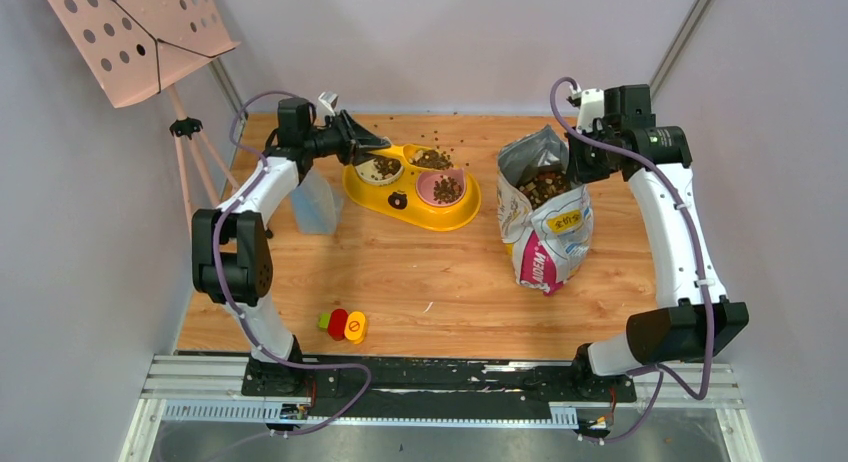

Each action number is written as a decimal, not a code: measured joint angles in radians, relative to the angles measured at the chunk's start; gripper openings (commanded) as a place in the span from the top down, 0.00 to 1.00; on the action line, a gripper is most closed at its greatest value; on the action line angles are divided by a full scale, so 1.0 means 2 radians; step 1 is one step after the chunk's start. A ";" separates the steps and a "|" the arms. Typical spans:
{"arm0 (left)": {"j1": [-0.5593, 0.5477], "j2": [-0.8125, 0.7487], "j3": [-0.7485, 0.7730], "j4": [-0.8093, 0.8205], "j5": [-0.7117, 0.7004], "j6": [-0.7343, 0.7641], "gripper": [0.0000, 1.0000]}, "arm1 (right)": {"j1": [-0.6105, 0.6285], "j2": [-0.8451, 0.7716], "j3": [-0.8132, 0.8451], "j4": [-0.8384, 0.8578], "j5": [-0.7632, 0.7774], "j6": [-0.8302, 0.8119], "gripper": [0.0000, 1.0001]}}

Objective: Serve the pet food

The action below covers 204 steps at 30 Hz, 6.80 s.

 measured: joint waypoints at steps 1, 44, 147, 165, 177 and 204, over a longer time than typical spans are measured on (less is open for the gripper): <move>0.000 0.005 0.008 -0.012 -0.006 0.013 1.00 | 0.000 -0.003 -0.002 0.000 0.000 0.000 1.00; -0.118 0.094 0.240 -0.308 -0.263 0.456 1.00 | -0.009 -0.042 -0.042 0.018 0.007 -0.001 1.00; -0.362 -0.147 0.118 -0.214 -0.187 0.554 0.18 | -0.036 -0.070 -0.067 0.025 -0.012 0.018 1.00; -0.493 0.027 0.212 -0.185 -0.370 0.457 0.34 | -0.039 -0.062 -0.067 0.026 -0.043 0.064 1.00; -0.494 0.061 0.262 -0.200 -0.382 0.451 0.46 | -0.039 -0.056 -0.064 0.026 -0.048 0.079 1.00; -0.470 0.033 0.259 -0.281 -0.337 0.622 1.00 | -0.120 0.009 0.102 0.005 -0.199 0.102 0.43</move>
